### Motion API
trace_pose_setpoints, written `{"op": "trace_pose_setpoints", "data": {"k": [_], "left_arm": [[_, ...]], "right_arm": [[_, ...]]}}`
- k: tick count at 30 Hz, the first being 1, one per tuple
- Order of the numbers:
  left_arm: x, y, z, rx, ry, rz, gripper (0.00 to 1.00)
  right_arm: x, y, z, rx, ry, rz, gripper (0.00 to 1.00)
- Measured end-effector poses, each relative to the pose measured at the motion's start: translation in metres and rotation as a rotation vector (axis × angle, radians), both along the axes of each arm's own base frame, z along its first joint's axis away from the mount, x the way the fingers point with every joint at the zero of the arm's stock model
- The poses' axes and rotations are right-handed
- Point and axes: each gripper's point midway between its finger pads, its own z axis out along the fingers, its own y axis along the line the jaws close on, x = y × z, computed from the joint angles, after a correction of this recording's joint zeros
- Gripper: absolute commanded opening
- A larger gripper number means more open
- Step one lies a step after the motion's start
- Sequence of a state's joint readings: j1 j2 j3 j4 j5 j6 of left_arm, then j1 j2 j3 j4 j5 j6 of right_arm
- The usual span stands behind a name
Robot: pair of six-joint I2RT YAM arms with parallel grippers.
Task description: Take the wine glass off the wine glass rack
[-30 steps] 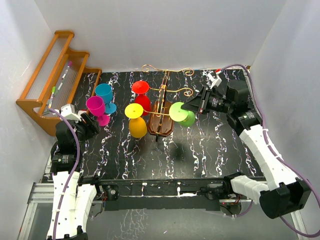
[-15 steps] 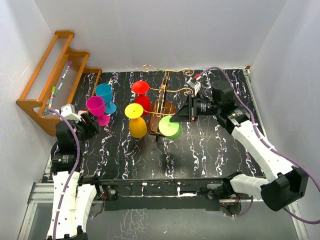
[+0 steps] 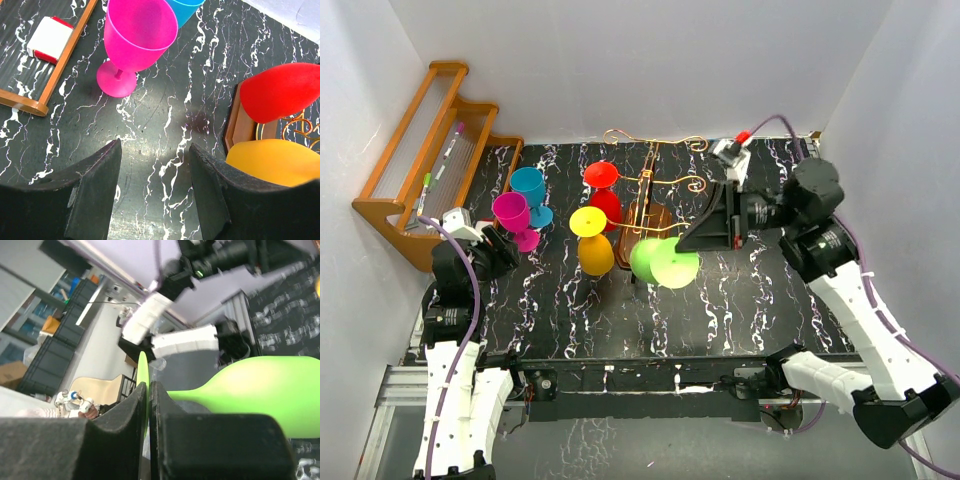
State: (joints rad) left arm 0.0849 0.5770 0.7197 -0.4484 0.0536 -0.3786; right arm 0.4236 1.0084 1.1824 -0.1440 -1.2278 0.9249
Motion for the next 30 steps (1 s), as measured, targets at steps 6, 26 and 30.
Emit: {"op": "trace_pose_setpoints", "data": {"k": [6,26,30], "left_arm": [[0.0,0.0,0.0,0.0,0.0,0.0,0.54],[0.016,-0.029,0.153,-0.137,-0.107,-0.106,0.58],[0.004,-0.042,0.157,-0.167,-0.071,-0.142,0.58]], "right_arm": [[0.002,0.001,0.096,0.137,-0.299,0.01,0.08],[-0.009,0.16,-0.05,-0.118,-1.44,-0.155,0.08],[-0.028,0.15,-0.13,-0.3,-1.728,-0.049,0.08]]}}
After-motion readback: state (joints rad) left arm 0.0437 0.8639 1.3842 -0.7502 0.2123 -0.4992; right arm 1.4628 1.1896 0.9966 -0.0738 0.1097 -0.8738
